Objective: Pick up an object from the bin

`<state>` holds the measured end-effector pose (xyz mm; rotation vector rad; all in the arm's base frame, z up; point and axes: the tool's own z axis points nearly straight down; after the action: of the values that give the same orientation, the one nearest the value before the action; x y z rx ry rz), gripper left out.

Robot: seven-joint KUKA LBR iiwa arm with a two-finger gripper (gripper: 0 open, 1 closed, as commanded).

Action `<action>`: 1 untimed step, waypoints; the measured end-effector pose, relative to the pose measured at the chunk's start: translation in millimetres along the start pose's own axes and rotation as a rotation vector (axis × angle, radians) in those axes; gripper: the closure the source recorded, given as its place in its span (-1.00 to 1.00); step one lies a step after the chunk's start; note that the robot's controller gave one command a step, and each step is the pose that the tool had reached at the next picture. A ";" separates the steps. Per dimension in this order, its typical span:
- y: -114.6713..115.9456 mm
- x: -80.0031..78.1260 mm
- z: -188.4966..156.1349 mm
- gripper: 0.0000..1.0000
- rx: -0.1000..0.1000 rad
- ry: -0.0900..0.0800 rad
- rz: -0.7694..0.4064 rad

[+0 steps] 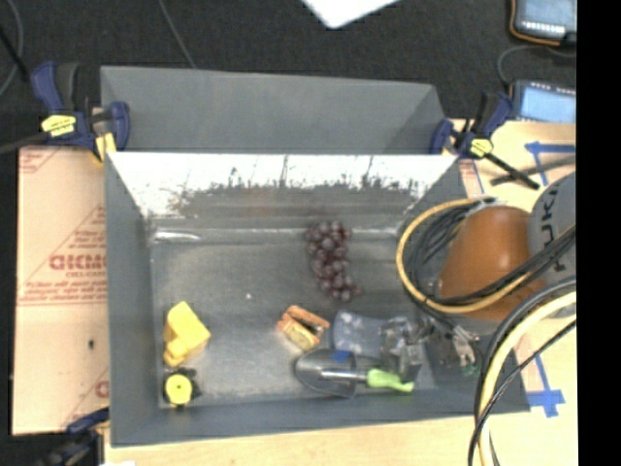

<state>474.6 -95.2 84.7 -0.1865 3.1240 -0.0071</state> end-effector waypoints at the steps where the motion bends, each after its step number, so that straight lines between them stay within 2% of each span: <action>1: 0.1 0.1 -13.8 1.00 0.000 0.001 -0.001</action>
Offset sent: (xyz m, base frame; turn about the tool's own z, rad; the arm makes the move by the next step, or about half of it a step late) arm 0.0001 0.0000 0.0029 0.0000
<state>474.3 -95.1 98.5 -0.1881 3.1245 -0.0066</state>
